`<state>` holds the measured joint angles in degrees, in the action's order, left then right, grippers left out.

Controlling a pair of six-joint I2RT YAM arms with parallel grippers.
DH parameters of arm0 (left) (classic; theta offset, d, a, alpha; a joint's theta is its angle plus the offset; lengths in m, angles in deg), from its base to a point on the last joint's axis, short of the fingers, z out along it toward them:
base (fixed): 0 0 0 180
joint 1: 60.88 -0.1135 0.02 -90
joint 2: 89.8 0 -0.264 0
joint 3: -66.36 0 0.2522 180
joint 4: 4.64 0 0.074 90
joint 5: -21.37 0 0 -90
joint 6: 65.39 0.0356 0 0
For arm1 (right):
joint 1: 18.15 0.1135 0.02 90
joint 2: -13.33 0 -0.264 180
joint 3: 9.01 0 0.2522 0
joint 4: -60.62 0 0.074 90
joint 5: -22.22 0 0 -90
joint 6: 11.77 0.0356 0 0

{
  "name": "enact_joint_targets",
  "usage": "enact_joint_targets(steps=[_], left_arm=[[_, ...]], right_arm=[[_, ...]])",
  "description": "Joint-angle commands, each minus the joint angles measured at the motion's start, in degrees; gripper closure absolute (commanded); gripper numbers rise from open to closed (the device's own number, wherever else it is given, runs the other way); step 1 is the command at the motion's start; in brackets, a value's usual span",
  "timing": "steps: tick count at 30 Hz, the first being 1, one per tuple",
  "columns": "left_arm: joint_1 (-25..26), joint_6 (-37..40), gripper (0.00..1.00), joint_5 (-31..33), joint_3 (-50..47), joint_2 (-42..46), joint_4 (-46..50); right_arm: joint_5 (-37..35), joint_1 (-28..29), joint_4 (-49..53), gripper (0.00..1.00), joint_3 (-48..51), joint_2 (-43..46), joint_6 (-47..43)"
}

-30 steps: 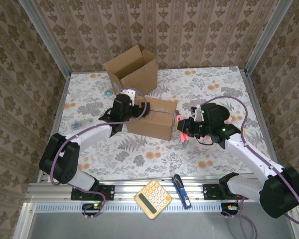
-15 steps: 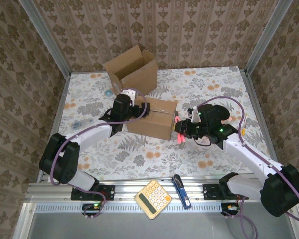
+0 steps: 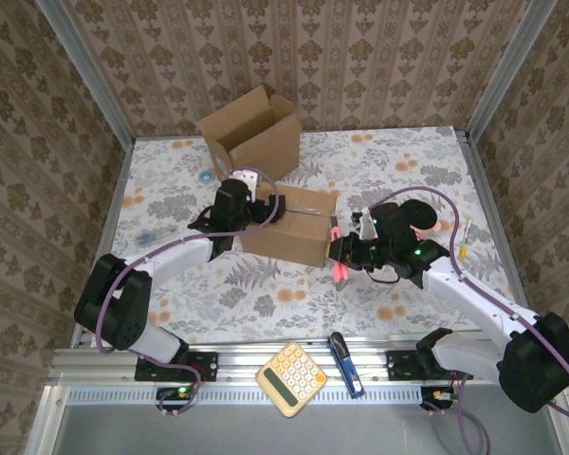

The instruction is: Unpack the express box

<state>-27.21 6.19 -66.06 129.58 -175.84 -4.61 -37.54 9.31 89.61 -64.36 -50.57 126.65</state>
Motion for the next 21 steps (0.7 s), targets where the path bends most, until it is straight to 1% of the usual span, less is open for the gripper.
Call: enact_joint_targets(steps=[1,21], left_arm=[[0.26,-1.53,0.03,-2.06,-3.84,-4.19,10.42],[0.21,-1.68,0.03,-2.42,-3.44,-4.83,10.37]], right_arm=[[4.88,2.14,3.97,1.00,1.50,0.30,0.29],[3.52,5.79,4.75,1.00,3.64,3.51,2.47]])
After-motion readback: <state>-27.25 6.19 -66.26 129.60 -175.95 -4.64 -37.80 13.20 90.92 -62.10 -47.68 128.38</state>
